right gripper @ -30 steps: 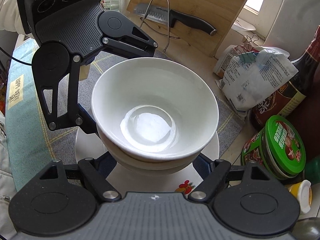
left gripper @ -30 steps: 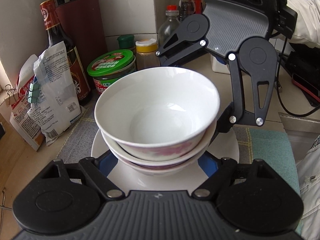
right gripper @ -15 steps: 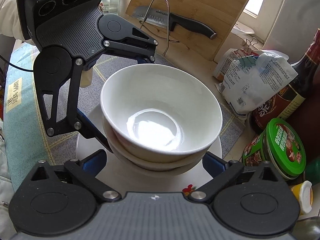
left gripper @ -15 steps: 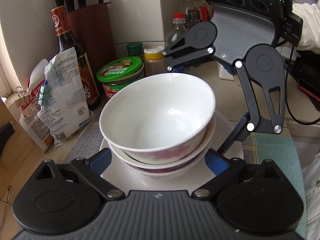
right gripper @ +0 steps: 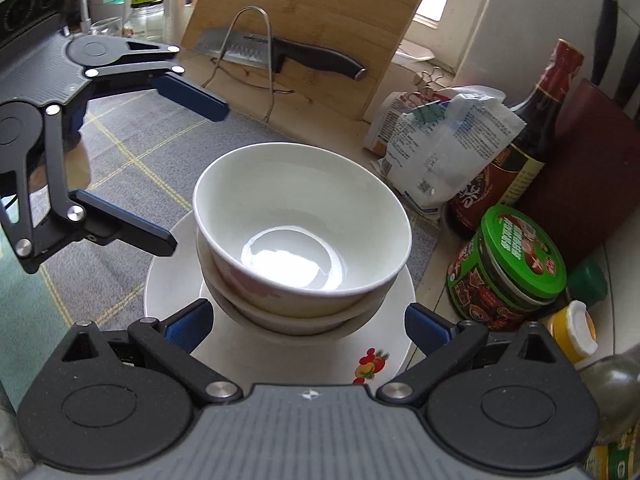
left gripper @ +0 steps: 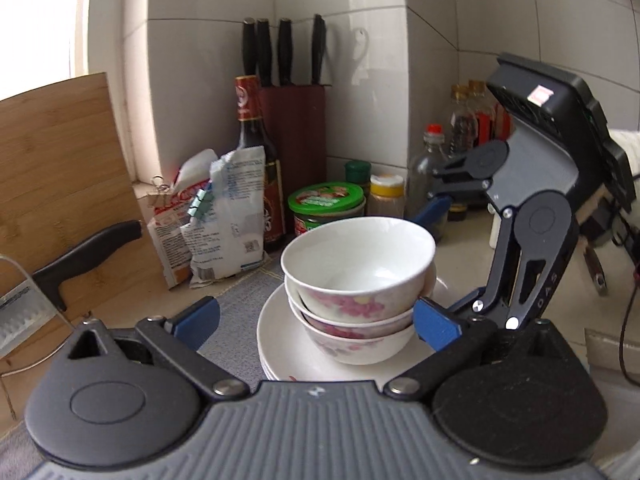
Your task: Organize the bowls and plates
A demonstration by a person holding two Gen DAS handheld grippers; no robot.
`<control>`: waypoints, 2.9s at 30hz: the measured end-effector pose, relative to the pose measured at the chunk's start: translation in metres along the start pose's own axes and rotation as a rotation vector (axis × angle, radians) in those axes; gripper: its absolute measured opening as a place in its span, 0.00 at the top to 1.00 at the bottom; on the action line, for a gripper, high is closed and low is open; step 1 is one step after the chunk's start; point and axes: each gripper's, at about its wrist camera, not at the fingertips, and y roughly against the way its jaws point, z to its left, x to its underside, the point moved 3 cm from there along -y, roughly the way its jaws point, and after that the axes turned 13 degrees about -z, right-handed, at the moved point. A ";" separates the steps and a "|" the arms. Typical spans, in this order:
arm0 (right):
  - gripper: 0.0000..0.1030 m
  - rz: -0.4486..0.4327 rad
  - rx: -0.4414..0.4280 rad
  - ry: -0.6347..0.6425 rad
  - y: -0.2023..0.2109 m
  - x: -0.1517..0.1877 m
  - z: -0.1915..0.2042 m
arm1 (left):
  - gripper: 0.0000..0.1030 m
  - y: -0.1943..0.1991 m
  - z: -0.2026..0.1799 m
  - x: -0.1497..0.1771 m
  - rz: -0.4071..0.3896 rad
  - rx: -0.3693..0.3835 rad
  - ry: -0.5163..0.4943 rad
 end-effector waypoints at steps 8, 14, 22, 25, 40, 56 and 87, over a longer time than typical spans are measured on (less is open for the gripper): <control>0.00 -0.033 0.328 -0.363 0.034 0.003 0.039 | 0.01 0.048 0.004 0.002 0.030 -0.115 0.074; 0.00 -0.039 0.516 -0.601 0.066 0.007 0.090 | 0.01 0.084 0.003 -0.002 0.121 -0.171 0.134; 0.00 -0.081 0.617 -0.692 0.100 -0.006 0.139 | 0.01 0.123 -0.002 -0.010 0.151 -0.205 0.100; 0.00 -0.094 0.634 -0.695 0.106 -0.011 0.150 | 0.01 0.133 -0.003 -0.014 0.130 -0.203 0.098; 0.00 -0.091 0.677 -0.686 0.115 -0.016 0.170 | 0.01 0.144 -0.006 -0.016 0.132 -0.231 0.097; 0.00 -0.092 0.705 -0.675 0.122 -0.017 0.172 | 0.00 0.145 -0.009 -0.019 0.139 -0.234 0.100; 0.00 -0.083 0.720 -0.664 0.125 -0.017 0.169 | 0.01 0.143 -0.009 -0.020 0.140 -0.235 0.097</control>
